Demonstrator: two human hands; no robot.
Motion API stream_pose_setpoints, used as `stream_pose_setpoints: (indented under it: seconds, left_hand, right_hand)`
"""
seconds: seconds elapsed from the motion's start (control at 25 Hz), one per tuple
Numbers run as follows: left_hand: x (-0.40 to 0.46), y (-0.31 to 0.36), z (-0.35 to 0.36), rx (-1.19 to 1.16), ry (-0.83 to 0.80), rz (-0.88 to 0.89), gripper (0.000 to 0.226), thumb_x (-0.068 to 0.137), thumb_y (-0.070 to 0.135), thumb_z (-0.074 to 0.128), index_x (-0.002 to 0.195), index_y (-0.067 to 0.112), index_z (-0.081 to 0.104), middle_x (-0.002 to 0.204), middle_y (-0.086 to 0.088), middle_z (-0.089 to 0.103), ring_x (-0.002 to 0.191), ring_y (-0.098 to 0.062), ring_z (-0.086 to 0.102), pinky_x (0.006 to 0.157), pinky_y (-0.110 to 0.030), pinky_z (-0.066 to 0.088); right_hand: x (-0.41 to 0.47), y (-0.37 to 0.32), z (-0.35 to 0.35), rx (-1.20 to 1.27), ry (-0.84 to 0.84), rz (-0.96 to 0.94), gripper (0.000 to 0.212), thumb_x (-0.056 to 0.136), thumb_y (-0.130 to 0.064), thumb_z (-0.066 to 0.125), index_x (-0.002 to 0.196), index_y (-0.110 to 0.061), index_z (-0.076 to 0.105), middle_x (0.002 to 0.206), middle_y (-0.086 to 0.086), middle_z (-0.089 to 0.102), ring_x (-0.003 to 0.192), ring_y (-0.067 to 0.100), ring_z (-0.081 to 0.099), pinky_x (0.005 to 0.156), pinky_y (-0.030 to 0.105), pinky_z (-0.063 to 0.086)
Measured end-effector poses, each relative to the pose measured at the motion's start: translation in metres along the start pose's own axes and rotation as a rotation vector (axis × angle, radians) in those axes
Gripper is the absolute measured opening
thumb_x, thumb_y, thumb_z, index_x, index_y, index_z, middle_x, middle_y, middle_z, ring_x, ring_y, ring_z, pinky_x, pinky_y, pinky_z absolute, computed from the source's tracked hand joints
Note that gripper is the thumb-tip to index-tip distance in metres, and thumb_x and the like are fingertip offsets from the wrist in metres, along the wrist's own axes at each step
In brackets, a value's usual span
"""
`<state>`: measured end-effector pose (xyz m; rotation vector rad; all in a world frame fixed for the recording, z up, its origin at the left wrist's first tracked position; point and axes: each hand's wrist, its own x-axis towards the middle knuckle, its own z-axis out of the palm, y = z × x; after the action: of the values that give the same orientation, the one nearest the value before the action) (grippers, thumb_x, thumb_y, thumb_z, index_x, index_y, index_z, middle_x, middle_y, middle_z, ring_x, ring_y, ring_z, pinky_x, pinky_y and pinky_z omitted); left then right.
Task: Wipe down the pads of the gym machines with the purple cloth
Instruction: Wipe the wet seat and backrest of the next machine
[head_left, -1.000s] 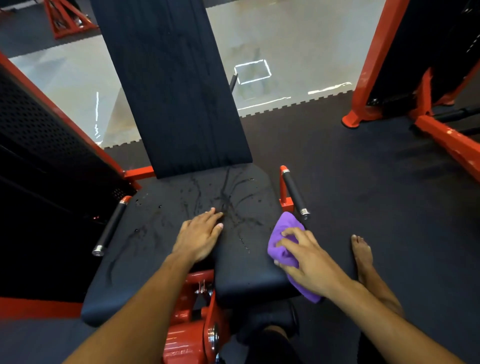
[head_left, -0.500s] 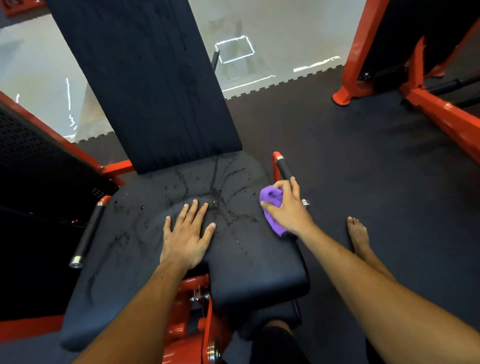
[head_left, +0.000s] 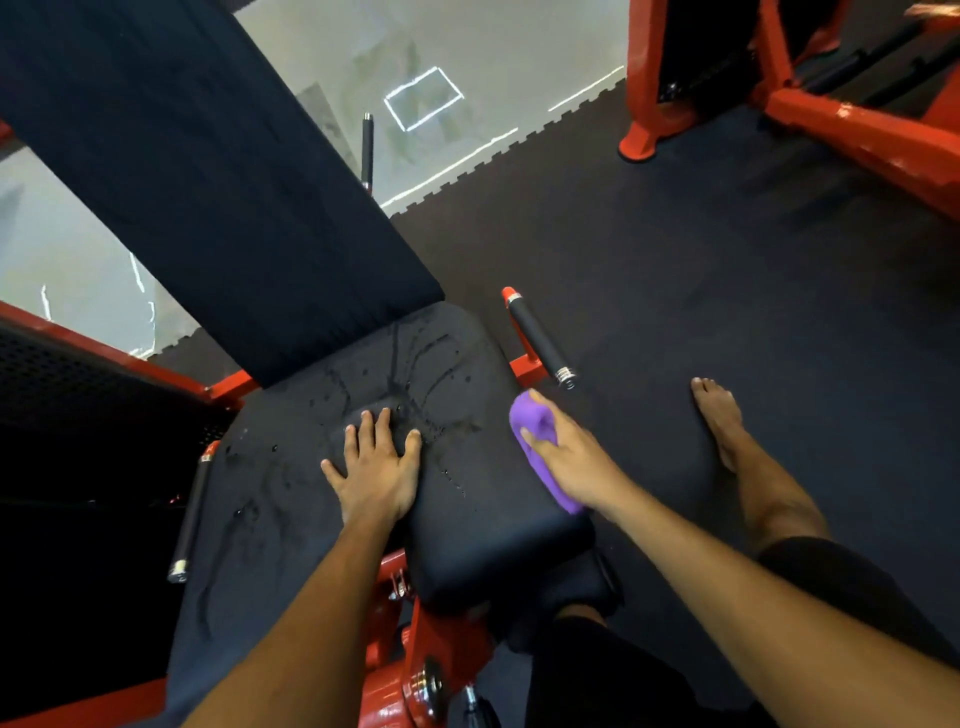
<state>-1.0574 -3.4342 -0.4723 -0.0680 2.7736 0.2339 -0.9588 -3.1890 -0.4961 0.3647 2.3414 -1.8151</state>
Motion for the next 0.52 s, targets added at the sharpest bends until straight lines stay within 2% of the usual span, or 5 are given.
stream_pose_setpoints:
  seconds: [0.08,0.16,0.32,0.4,0.52]
  left_hand:
    - [-0.002,0.003,0.002,0.003,-0.01,0.002,0.07,0.103,0.066,0.021,0.165,0.036,0.006,0.174,0.008,-0.003,0.159,-0.016,-0.008,0.124,-0.062,-0.009]
    - [-0.004,-0.003,-0.002,0.042,-0.025,0.003,0.07,0.103,0.066,0.021,0.165,0.037,0.008,0.174,0.006,-0.001,0.16,-0.018,-0.006,0.124,-0.063,-0.007]
    - [0.028,0.005,-0.019,0.063,0.1,0.115,0.061,0.099,0.069,0.035,0.148,0.033,0.042,0.157,-0.003,0.037,0.15,-0.026,0.029,0.124,-0.063,0.005]
    - [0.043,0.016,-0.018,0.048,0.069,0.207,0.067,0.099,0.072,0.031,0.157,0.038,0.033,0.168,0.002,0.022,0.157,-0.019,0.014,0.126,-0.059,0.0]
    - [0.061,0.023,-0.004,0.09,-0.03,0.243,0.076,0.098,0.076,0.017,0.164,0.042,0.002,0.172,0.011,-0.012,0.158,-0.008,-0.014,0.127,-0.054,-0.009]
  right_hand:
    - [0.025,-0.014,-0.004,0.11,0.0,0.12,0.049,0.105,-0.033,0.051,0.152,-0.028,0.041,0.15,-0.002,0.05,0.14,0.018,0.045,0.105,0.024,0.034]
    - [0.011,-0.012,-0.011,0.07,-0.014,0.136,0.05,0.105,-0.036,0.052,0.153,-0.032,0.04,0.149,0.001,0.052,0.138,0.022,0.048,0.108,0.028,0.037]
    - [-0.028,-0.01,-0.037,0.048,0.078,0.055,0.043,0.103,-0.028,0.055,0.144,-0.039,0.047,0.134,-0.012,0.059,0.121,0.003,0.053,0.088,0.002,0.035]
    - [0.001,-0.026,-0.035,0.057,0.147,0.055,0.039,0.104,-0.032,0.053,0.143,-0.036,0.048,0.128,-0.013,0.059,0.113,-0.001,0.052,0.083,0.005,0.036]
    - [0.073,-0.034,-0.003,-0.062,0.074,0.047,0.045,0.106,-0.038,0.048,0.149,-0.027,0.042,0.139,-0.006,0.052,0.13,0.012,0.048,0.097,0.021,0.033]
